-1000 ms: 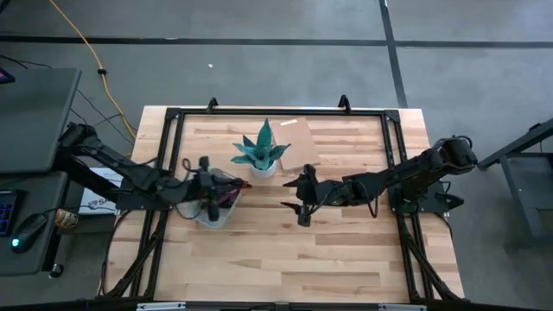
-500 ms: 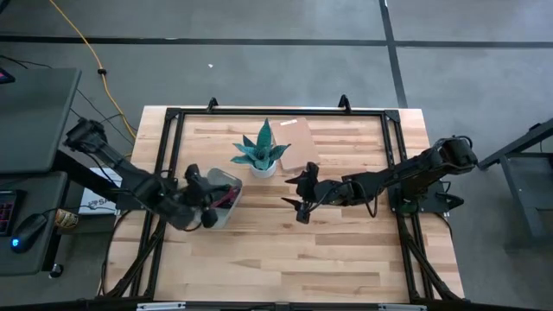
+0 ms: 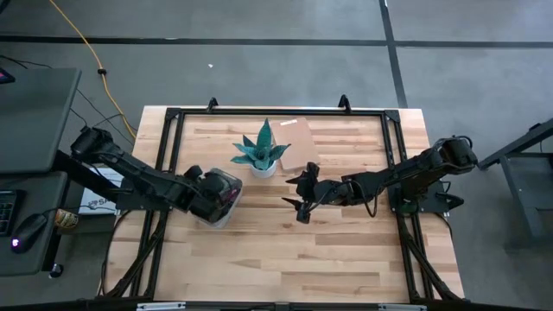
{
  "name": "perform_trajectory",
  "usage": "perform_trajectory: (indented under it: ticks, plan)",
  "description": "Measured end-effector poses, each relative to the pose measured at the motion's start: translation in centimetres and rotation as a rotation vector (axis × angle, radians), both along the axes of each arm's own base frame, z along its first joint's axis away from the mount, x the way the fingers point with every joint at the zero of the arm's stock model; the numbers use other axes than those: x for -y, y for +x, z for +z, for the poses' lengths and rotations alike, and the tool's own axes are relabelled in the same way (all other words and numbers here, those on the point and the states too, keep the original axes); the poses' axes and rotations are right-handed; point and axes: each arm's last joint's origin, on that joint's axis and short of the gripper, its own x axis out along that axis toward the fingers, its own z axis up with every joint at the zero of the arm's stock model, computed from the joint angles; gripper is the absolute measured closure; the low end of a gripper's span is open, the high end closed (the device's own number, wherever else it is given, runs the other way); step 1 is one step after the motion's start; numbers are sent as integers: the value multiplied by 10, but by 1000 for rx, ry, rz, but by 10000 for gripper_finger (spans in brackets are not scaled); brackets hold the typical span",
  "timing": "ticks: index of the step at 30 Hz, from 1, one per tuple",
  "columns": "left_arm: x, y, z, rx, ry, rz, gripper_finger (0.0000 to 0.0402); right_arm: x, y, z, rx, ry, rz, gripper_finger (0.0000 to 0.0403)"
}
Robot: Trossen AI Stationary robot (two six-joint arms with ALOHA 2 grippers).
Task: Pick and place USB-C Cables
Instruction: Put the black charger cable into the bin
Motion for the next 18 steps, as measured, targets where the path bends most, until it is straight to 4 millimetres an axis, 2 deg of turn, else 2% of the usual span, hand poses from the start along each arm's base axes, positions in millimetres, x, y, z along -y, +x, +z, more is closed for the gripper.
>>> perform_trajectory:
  ticks: [7, 18]
  plan:
    - [-4, 5, -5, -24, -17, 15, 395, 0, 0, 0, -3, 5, 6, 150]
    - [-2, 16, -17, -62, 21, -20, 330, 0, 0, 0, 0, 24, 4, 150]
